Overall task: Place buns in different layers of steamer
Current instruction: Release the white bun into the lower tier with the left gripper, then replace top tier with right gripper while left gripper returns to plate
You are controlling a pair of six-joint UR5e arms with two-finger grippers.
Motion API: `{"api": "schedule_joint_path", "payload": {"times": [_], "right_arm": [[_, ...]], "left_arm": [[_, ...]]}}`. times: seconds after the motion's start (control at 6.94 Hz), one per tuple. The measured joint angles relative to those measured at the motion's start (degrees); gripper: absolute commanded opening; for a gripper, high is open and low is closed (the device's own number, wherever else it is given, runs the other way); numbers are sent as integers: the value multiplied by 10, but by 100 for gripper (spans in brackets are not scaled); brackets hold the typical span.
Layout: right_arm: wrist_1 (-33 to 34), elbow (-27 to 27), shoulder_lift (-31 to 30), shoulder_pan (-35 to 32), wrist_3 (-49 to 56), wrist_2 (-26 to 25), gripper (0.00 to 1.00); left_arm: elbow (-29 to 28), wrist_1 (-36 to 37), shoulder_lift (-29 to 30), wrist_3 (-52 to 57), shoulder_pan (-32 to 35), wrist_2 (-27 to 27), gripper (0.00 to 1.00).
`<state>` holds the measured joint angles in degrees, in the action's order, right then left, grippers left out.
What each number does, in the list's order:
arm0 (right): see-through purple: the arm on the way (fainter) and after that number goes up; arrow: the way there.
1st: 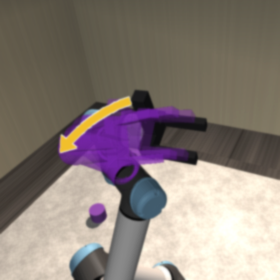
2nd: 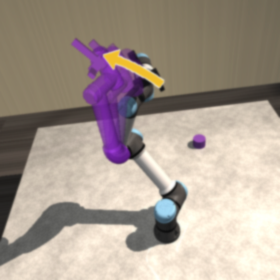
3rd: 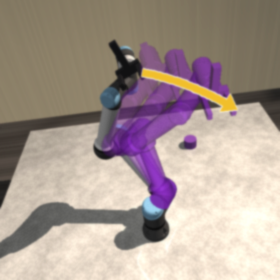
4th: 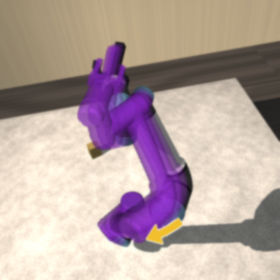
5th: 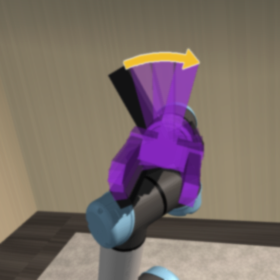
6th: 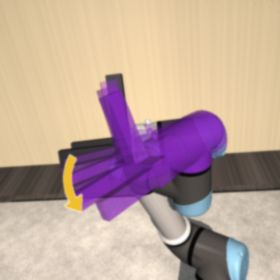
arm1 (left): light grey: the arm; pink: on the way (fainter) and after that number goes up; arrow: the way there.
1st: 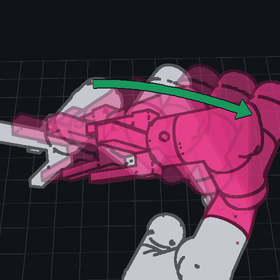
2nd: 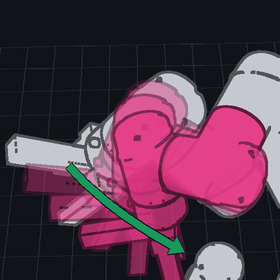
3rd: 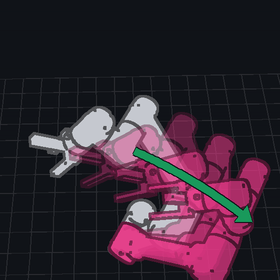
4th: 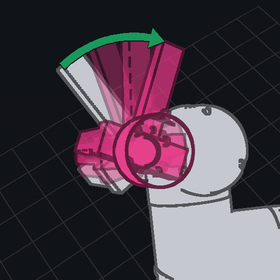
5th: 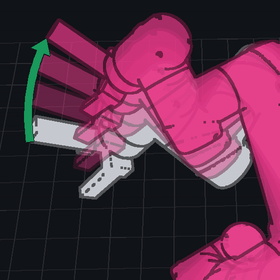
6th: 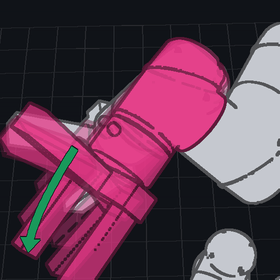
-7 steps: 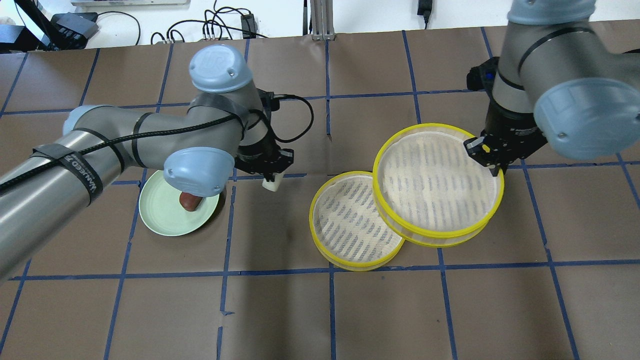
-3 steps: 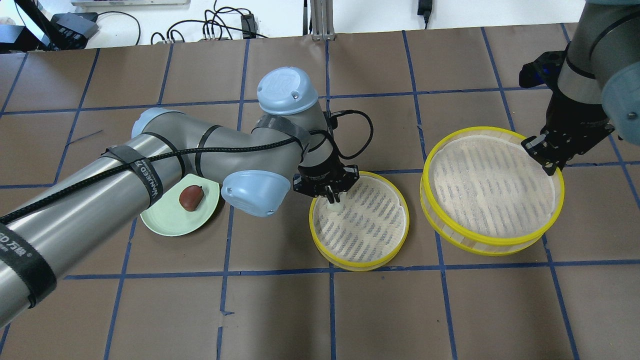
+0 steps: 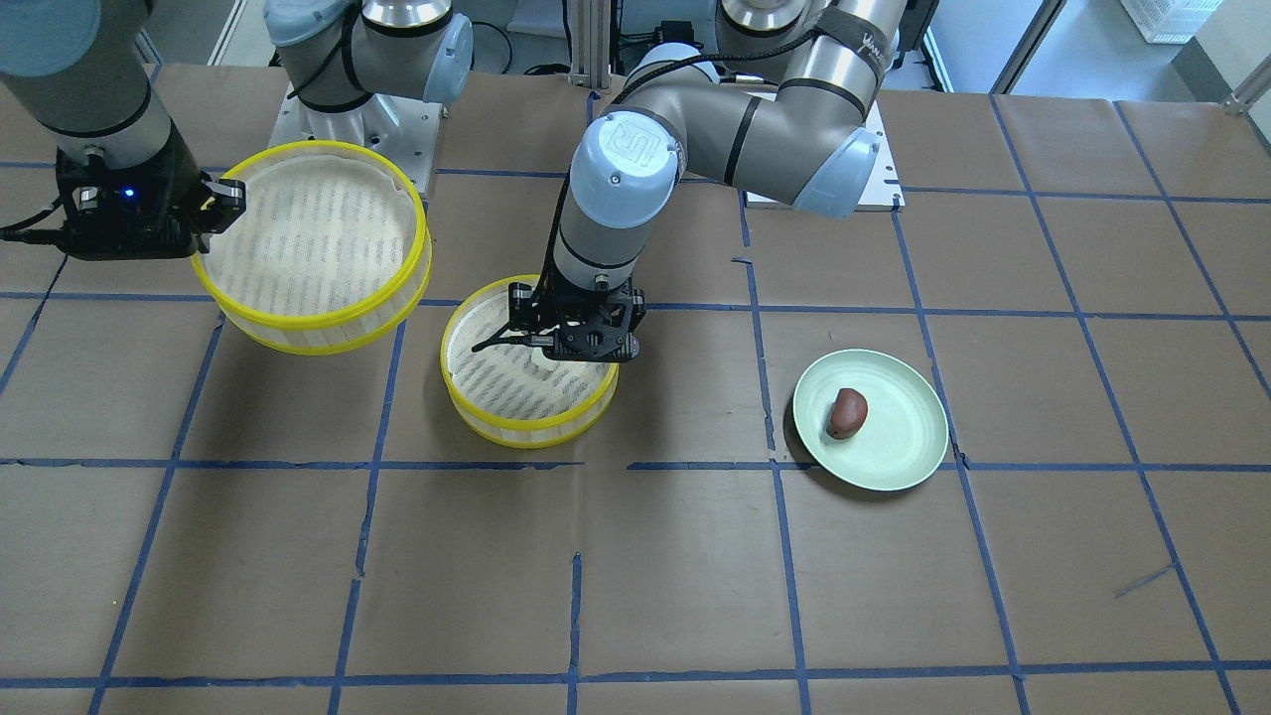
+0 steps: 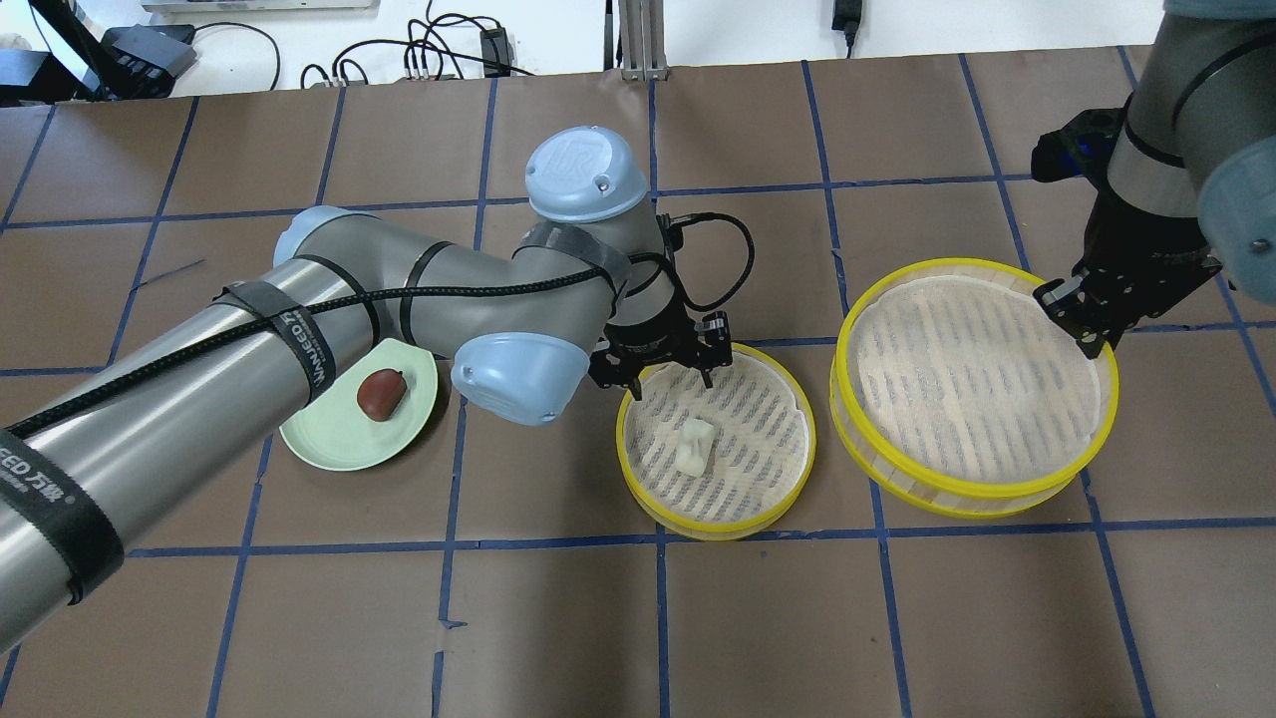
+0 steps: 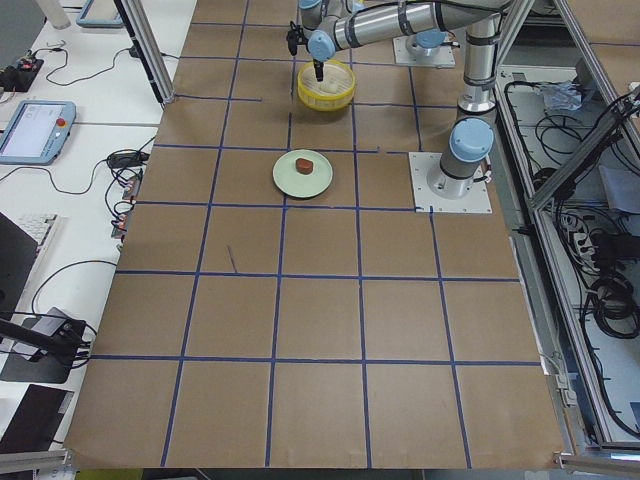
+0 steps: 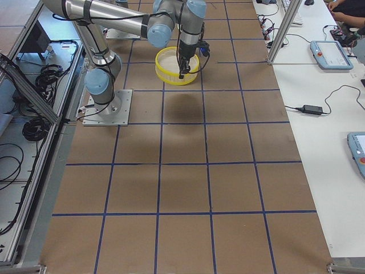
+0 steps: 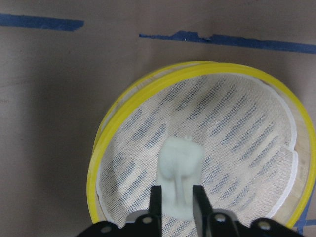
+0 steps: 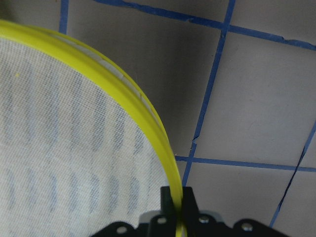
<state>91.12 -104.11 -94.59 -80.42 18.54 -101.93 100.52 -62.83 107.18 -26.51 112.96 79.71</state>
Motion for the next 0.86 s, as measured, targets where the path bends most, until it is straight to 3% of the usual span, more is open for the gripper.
{"api": "schedule_joint_path", "payload": {"times": [0.29,0.86], "right_arm": [[17,-11,9,-63,-104,40,8],[118,-42,59,-170,-286,65,9]], "left_arm": [[-15,-33,-10,64,-39,78,100],[10,-36,-22,333,-213,124,98]]}}
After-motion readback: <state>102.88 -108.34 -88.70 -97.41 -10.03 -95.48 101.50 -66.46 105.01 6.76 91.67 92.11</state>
